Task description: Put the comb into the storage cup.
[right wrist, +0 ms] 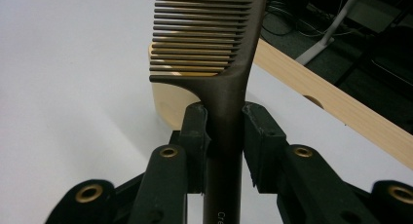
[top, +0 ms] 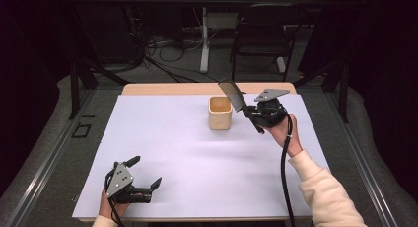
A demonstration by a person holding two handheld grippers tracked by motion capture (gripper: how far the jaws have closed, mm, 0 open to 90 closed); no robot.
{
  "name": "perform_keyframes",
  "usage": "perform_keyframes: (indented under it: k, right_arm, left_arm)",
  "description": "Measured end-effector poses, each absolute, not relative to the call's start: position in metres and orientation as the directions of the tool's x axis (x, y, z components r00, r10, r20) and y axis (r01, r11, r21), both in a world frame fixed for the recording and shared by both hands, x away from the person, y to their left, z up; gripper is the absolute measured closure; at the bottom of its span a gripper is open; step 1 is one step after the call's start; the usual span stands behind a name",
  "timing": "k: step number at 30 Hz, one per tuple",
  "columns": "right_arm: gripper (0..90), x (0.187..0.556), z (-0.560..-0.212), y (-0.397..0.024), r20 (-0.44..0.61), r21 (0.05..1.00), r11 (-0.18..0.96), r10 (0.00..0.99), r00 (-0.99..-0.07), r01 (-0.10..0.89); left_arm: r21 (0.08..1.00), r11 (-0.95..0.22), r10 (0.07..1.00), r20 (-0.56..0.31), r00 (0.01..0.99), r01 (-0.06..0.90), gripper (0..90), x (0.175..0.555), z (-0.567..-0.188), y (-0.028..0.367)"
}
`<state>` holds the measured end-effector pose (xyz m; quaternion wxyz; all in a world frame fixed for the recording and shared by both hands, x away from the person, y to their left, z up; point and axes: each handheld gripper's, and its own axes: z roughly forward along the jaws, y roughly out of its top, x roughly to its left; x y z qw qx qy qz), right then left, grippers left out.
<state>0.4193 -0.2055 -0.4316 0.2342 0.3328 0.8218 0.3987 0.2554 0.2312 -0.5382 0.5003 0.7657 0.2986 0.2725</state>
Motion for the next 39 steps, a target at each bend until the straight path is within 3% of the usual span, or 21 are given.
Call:
perform_keyframes:
  k: [39]
  right_arm:
    - [72.0,0.434,-0.424,-0.185,-0.141,0.833,0.453,0.728,-0.671,0.317]
  left_arm:
    - [0.931,-0.317,0.729,0.118,0.675,0.180,1.3,0.256,-0.538,0.232]
